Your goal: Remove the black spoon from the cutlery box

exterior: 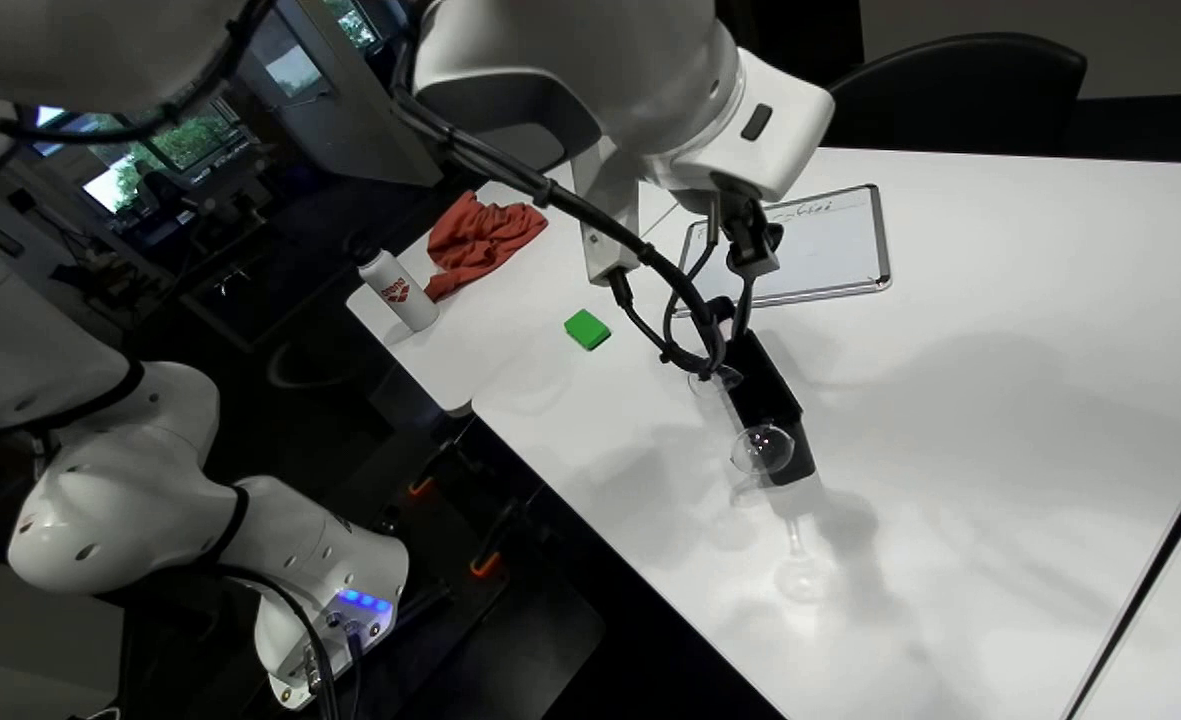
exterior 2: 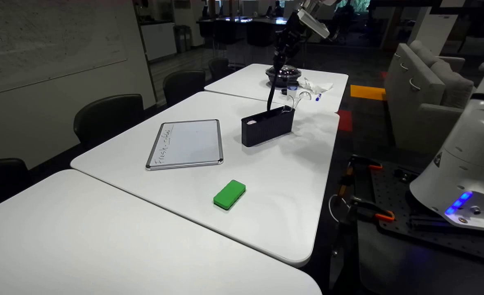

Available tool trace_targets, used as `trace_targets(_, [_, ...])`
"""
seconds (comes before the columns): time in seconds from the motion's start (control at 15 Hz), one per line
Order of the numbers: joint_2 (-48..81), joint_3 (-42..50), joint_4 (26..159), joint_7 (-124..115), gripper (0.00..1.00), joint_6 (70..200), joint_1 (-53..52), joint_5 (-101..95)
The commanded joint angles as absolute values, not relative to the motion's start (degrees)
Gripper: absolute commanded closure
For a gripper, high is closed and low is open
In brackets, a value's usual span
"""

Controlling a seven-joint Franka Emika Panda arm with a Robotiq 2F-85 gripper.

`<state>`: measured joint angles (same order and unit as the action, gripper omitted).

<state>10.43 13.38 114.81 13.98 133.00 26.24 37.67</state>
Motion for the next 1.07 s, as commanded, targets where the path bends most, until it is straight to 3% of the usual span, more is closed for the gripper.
trace_targets(0.0, [2.8, 16.0, 117.6, 7.3, 0.98, 135.9, 23.6, 32.2])
trace_targets(0.53, [9.6, 19.5, 112.9, -20.6, 0.98, 153.7, 20.5, 0.8])
trace_targets(1.0, [32.5, 32.6, 98.6, -50.3, 0.98, 150.5, 12.0, -17.7])
